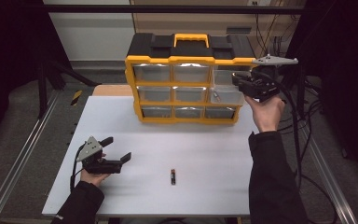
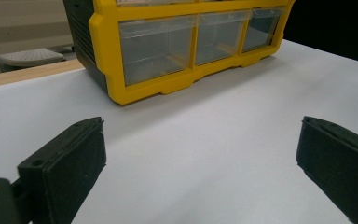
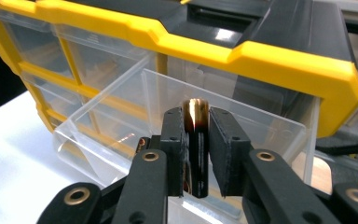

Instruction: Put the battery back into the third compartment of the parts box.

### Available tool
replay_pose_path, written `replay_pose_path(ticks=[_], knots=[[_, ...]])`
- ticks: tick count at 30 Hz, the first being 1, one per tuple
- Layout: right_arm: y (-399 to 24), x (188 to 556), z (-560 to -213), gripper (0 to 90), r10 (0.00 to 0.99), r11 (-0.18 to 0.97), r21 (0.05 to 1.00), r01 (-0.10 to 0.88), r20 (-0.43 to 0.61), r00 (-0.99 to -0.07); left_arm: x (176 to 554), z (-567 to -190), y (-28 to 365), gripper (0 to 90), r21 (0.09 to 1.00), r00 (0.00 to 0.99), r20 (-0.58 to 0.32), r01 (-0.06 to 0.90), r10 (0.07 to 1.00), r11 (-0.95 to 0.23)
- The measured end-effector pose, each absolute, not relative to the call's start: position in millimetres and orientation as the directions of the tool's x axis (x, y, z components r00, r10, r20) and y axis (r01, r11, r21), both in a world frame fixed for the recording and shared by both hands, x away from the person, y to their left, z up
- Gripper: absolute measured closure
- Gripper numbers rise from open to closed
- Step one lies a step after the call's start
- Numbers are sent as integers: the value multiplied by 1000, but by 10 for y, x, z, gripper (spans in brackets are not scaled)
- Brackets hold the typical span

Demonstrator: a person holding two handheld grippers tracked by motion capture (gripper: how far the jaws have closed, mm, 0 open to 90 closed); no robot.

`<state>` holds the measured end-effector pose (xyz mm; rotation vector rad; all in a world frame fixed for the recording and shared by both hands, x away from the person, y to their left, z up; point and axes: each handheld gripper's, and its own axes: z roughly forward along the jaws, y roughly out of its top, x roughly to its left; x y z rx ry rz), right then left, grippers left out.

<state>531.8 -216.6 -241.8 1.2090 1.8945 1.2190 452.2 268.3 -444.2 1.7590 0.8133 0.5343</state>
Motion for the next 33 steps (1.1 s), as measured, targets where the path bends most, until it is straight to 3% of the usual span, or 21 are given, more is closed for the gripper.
replay_pose_path(ticks=[7,9,14,18,24,33], knots=[[-2200,5186,-2360,639,888,124,947,295,27,-460,4522,-4443,2681,10,945,666,-34,264,745,-194],[-2202,5112,-2345,560,886,119,961,251,11,-464,4523,-4442,2680,9,945,665,-35,264,746,-192],[-2167,4910,-2375,260,875,106,981,162,-15,-484,4521,-4440,2680,9,945,665,-34,264,746,-192],[-2120,4744,-2433,133,872,111,985,131,-33,-488,4520,-4440,2678,9,945,664,-35,265,747,-192],[-2034,4510,-2625,58,853,87,990,106,-19,-522,4523,-4442,2678,9,945,662,-34,266,748,-192],[-1890,4356,-3018,16,832,98,980,173,15,-555,4528,-4446,2673,9,944,662,-32,266,749,-195]])
